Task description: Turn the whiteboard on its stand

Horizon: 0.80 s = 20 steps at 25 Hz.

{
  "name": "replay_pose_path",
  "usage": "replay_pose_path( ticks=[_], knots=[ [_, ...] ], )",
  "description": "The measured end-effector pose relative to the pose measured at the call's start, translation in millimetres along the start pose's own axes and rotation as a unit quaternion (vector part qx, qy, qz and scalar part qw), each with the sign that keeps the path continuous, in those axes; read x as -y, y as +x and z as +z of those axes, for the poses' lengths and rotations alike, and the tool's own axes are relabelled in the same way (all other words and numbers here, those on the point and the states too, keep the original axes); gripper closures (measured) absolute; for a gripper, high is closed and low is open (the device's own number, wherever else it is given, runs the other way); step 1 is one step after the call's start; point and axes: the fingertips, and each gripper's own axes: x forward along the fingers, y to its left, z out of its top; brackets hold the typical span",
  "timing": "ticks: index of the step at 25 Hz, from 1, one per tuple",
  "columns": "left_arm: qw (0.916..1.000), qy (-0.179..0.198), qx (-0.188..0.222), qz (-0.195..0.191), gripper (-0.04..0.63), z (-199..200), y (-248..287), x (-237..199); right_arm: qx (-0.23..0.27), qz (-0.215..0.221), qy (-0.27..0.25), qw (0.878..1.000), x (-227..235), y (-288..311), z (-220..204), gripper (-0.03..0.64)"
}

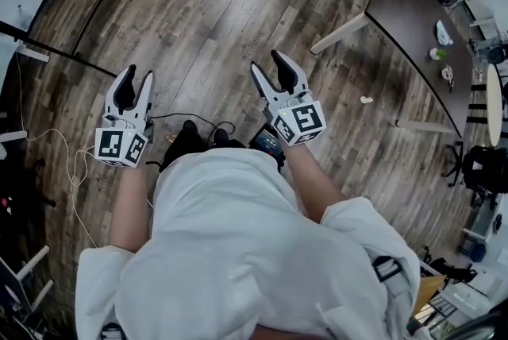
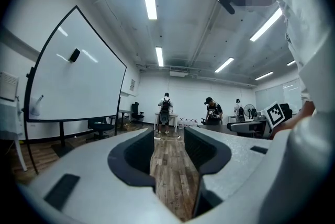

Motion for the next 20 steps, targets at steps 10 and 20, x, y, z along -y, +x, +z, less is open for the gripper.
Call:
replay_pose_path(
  ticks=[10, 20],
  knots=[
    [0.9999, -0.009, 0.005, 0.004, 0.413, -10.4, 62.3, -17.8, -0.011, -0.015, 0.006, 1.0, 47.0, 35.0, -7.6, 0.397],
    [0.9981, -0.055, 0.018, 0.021, 0.413, -5.7, 190.1, -112.9, -0.014, 0.015, -0.018, 1.0, 108.3, 187.1, 31.6, 0.403]
  ],
)
